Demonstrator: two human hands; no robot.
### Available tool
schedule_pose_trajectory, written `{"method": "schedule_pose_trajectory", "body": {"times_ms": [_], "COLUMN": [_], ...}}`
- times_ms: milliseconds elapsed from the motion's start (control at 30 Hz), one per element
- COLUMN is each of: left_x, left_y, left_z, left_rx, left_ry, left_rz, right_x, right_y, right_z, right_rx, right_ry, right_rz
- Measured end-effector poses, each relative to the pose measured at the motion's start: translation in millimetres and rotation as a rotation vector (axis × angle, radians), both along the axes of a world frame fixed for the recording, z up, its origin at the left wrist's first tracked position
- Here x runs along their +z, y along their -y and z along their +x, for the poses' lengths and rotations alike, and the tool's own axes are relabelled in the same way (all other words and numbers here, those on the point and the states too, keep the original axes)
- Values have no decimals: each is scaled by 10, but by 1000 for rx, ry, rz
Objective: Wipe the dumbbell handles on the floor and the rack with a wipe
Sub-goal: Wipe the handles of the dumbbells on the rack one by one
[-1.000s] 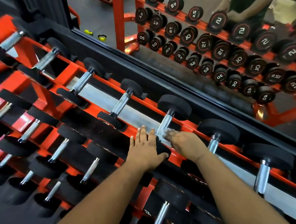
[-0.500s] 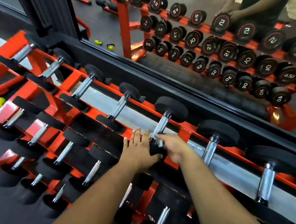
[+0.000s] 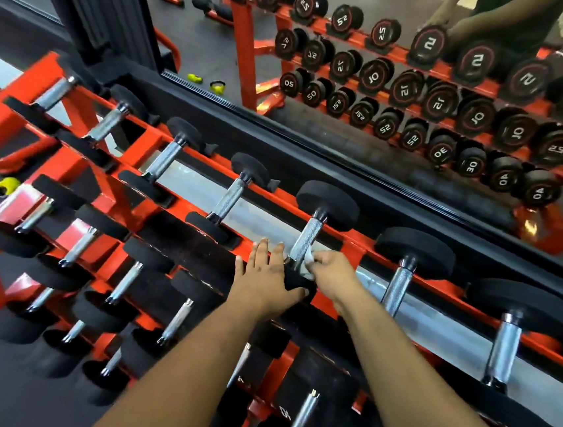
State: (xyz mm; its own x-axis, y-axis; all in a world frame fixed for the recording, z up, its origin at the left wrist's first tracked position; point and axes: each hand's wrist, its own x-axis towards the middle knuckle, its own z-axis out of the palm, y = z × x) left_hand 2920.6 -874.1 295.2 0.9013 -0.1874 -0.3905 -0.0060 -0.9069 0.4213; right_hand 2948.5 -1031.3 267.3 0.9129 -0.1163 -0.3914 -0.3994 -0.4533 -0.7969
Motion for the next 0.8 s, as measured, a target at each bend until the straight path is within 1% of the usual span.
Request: {"method": "schedule_pose_trajectory", "body": {"times_ms": [67, 100, 133, 167, 233, 267, 333, 400, 467, 533, 600, 667, 700, 767, 800], "left_x": [-18, -29, -40, -52, -58, -61, -69, -55, -45, -4, 39, 63, 63, 69, 57], "left_y": [-5, -5, -6, -6, -8, -5, 2, 22, 30, 62, 140, 288, 371, 614, 737], "left_z": [-4, -2, 1, -4, -6, -9, -37, -68, -84, -150, -275, -447, -538, -726, -807], "left_rx": [-1, 0, 6, 12, 14, 17, 27, 30, 41, 65, 85, 75, 70, 58, 43], "left_ry": [0, 0, 4, 8, 14, 22, 34, 50, 83, 118, 160, 213, 237, 267, 263], "left_rz": [-12, -21, -29, -31, -27, -30, -48, -68, -73, -78, -83, -79, -82, -104, -123], "right_x": [116, 187, 255, 280, 267, 250, 232, 275, 269, 276, 270, 282, 287, 310, 293], "right_y": [37, 55, 53, 43, 34, 48, 97, 191, 321, 502, 724, 971, 1086, 1321, 1410], "right_z": [45, 92, 142, 183, 226, 205, 103, -15, -93, -232, -409, -594, -674, -838, -892], "right_rx": [44, 91, 176, 315, 658, 799, 983, 1066, 1031, 954, 808, 606, 509, 347, 313], "right_ry": [257, 404, 512, 552, 536, 514, 480, 444, 419, 400, 417, 491, 530, 596, 606], "right_rz": [-193, -366, -535, -689, -916, -965, -971, -914, -878, -853, -730, -543, -490, -489, -510]}}
